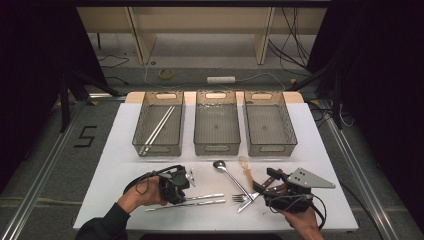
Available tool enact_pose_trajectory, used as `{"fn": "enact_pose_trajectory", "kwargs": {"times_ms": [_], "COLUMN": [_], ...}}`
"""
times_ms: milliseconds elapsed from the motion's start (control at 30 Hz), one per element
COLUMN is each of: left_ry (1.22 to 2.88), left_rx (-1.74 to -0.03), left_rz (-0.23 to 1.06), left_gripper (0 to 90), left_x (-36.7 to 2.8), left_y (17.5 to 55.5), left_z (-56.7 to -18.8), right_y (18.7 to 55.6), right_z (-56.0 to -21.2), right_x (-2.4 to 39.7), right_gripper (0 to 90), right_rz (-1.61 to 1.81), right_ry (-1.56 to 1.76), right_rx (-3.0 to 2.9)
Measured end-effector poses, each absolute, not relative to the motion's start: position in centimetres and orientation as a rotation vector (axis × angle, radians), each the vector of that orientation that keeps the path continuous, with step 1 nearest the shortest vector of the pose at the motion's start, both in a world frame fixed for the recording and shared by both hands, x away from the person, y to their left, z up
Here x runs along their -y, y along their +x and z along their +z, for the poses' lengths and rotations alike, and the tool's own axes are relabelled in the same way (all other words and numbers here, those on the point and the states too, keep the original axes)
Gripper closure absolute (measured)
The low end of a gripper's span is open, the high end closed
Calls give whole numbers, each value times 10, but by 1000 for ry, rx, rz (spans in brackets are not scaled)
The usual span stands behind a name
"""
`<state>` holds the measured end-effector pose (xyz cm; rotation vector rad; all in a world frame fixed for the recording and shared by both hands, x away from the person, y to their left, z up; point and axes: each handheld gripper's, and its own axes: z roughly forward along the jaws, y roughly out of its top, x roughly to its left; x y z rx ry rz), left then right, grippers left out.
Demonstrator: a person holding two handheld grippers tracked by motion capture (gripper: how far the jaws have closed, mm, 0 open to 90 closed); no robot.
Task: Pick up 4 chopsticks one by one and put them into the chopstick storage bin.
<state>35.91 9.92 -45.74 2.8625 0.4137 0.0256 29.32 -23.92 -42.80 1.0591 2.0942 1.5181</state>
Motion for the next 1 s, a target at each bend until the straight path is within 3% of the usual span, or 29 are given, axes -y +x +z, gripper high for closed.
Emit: {"fn": "enact_pose_trajectory", "kwargs": {"times_ms": [1000], "left_ry": [2896], "left_rx": [-280], "left_rz": [43], "left_gripper": [848], "left_x": [-96], "left_y": [356], "left_z": [-461], "right_y": [293], "right_z": [-428], "right_x": [239], "right_gripper": [312], "right_rz": [1516], "right_ry": [1057], "right_rx": [-2095]}}
